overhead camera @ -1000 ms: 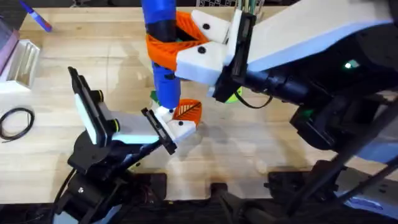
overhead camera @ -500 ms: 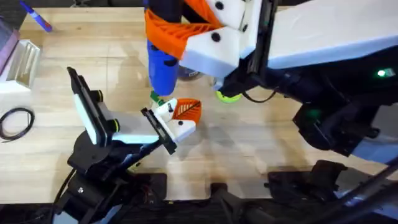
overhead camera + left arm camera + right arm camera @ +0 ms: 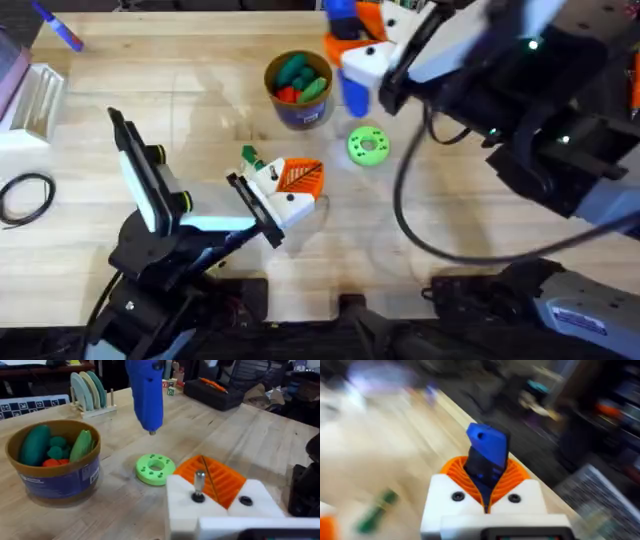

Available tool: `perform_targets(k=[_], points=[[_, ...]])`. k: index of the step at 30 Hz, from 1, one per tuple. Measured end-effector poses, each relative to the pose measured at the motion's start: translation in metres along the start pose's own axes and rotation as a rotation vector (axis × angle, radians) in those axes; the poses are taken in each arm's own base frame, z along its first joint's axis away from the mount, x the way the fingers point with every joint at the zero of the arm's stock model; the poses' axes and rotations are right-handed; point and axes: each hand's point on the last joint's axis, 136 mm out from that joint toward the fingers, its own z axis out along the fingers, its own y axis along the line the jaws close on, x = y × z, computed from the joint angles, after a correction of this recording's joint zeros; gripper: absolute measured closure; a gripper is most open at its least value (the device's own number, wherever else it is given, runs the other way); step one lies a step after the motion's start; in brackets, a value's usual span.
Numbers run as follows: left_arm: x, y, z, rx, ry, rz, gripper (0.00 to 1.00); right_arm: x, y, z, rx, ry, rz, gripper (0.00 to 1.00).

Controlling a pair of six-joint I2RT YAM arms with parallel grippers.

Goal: Pick up the gripper from the table and insert it into the empty holder that is missing its gripper. Then pick up a screw, insert it into the mounting hole, and use the screwdriver to tighten it. Finally, clean up the table by picking up the vegetable and placing it into the bucket.

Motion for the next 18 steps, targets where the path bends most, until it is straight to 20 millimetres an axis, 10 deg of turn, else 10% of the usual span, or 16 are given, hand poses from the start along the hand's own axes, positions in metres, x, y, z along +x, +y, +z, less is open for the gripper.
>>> perform_targets(k=[9, 18], points=[[0.0, 0.0, 0.0, 0.0, 0.0, 0.0, 0.996, 0.18, -0.089, -0.039, 0.182, 0.707, -0.403, 0.982], [0.0, 0.001, 0.0, -0.007, -0.001, 0.0, 0.996, 0.268, -0.082, -0.069, -0.041, 1.045, -0.649, 0.982]])
